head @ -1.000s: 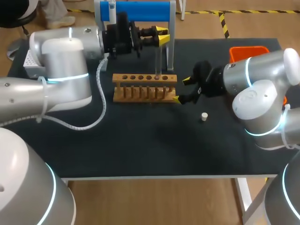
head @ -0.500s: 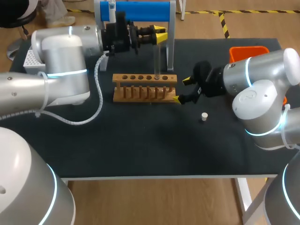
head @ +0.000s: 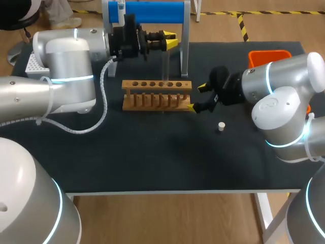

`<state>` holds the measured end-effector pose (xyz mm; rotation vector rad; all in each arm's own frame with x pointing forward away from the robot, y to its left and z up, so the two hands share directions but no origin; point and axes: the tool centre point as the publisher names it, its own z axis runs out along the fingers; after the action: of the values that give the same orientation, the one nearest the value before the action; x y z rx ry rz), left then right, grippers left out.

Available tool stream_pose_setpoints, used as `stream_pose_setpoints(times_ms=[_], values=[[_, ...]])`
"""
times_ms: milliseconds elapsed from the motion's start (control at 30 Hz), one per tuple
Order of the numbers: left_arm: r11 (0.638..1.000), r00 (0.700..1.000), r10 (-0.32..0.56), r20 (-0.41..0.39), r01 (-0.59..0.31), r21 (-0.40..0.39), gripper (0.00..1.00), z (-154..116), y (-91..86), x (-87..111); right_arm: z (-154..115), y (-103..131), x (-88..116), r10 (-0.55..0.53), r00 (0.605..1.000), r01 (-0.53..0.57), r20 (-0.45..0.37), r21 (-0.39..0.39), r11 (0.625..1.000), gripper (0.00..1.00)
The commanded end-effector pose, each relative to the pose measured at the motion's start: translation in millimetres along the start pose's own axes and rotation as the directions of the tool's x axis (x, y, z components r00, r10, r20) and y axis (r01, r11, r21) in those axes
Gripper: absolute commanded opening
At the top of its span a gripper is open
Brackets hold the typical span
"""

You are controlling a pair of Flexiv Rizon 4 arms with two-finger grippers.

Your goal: Invert the test tube, pick up the pipette, mount the tip to pipette, aspirate from beaker and dispense into the tube, eject the tip, return the pipette, and cap with the stopper.

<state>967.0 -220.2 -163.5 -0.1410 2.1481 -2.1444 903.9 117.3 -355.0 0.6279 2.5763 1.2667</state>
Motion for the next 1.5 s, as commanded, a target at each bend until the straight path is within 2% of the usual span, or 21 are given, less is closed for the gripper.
stream_pose_setpoints(times_ms=[33, 500, 700, 1000, 1500], values=[[1.000, 1.000, -0.003, 0.002, 0.003, 0.004, 0.00, -0.9, 5.6, -3.5, -0.5, -0.5, -0.2, 0.000, 1.000, 0.000, -0.002, -0.001, 1.000, 1.00], [1.000, 1.000, 0.011, 0.009, -0.011, -0.022, 0.00, -0.3, 19.5, -1.3, -0.5, -0.5, -0.2, 0.000, 1.000, 0.000, -0.002, -0.001, 1.000, 1.00], [1.000, 1.000, 0.012, 0.016, -0.011, -0.022, 0.00, -1.3, 19.9, -1.0, -0.5, -0.5, -0.2, 0.000, 1.000, 0.000, -0.002, -0.001, 1.000, 1.00], [0.999, 0.999, 0.034, 0.020, -0.034, -0.017, 0.00, -1.9, 10.2, -5.9, -0.5, -0.5, -0.2, 0.000, 1.000, 0.000, -0.002, -0.001, 1.000, 1.00], [0.999, 0.999, 0.030, 0.028, -0.030, -0.029, 0.00, -8.7, 24.2, -8.7, -0.5, -0.5, -0.2, 0.000, 1.000, 0.000, -0.002, -0.001, 1.000, 1.00]])
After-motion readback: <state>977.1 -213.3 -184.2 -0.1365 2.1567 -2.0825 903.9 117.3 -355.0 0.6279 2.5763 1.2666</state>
